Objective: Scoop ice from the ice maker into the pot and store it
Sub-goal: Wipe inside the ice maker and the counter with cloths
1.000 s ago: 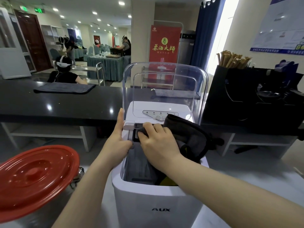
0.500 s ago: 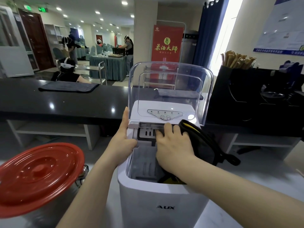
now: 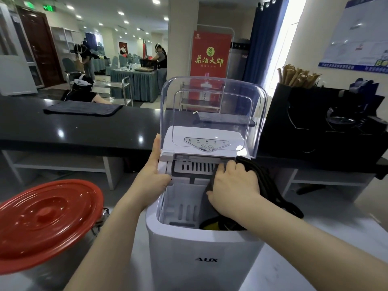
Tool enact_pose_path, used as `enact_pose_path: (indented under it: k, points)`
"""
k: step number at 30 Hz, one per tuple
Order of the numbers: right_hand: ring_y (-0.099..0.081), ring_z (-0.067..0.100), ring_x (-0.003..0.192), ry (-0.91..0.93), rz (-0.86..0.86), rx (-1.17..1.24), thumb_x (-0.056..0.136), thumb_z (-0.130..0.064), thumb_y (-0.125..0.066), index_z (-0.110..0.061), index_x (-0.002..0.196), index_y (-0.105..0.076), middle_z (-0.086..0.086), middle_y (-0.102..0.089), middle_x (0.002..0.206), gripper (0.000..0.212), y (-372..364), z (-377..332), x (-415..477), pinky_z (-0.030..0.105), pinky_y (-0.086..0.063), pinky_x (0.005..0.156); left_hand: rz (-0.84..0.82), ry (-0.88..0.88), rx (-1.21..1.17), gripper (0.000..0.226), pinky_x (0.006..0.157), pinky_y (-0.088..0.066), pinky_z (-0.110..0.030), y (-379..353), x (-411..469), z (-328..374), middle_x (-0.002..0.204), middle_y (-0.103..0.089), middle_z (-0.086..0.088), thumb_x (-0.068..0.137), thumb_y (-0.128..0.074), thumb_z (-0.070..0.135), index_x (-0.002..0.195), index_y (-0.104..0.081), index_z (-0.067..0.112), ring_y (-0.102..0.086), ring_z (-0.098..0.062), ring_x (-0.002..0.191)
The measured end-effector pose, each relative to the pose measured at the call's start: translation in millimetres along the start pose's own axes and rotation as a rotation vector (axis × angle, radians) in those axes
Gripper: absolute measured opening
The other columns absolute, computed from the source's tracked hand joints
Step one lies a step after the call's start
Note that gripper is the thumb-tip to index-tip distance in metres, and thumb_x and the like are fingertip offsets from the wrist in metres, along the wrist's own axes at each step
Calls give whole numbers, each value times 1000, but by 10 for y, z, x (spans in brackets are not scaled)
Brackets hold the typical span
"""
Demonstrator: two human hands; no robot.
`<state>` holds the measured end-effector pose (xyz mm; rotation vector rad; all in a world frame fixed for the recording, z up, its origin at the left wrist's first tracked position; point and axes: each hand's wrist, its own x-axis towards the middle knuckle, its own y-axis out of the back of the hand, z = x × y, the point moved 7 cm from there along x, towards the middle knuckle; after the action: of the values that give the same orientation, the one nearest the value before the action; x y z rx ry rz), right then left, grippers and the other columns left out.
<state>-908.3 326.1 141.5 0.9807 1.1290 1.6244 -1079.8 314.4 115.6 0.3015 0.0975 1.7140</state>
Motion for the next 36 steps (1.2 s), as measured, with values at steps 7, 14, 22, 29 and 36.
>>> enact_pose_path:
  k: [7, 14, 22, 29, 36]
  points:
    - [-38, 30, 112, 3, -37, -97, 91, -50, -44, -7, 130, -43, 14, -43, 126, 58, 52, 67, -17, 41, -28, 79, 13, 8, 6, 105, 59, -42, -3, 4, -18, 36, 134, -35, 25, 82, -47, -13, 142, 4, 57, -48, 8, 96]
    - [-44, 30, 112, 304, 57, 272, 87, -19, -50, -23, 145, -29, 8, -44, 127, 61, 64, -129, -163, 38, -42, 92, 22, -25, 12, 106, 68, -45, -13, 2, -11, 40, 131, -39, 27, 80, -47, -12, 140, 3, 60, -51, 2, 104]
    - [-46, 28, 119, 503, 9, 533, 89, -10, -50, -25, 147, -33, 6, -46, 131, 62, 87, -495, 109, 36, -43, 96, 51, -68, -37, 73, 93, -40, -16, 42, 17, 18, 139, -45, 20, 99, -44, 13, 134, -6, 64, -50, 6, 117]
    - [-41, 25, 126, 687, -52, 549, 89, -7, -53, -19, 149, -32, 6, -45, 136, 65, -76, -681, -58, 34, -37, 104, 43, -77, 25, 68, 109, -26, -24, 58, 32, 20, 149, -34, 15, 101, -37, 12, 127, -8, 67, -33, -3, 134]
    - [-48, 25, 124, 819, -142, 656, 84, 4, -58, -20, 138, -51, 7, -54, 134, 60, -128, -662, -192, 35, -36, 106, 54, -67, 14, 67, 103, -26, -23, 44, 37, 11, 143, -37, 22, 101, -37, 13, 138, -4, 58, -34, 0, 127]
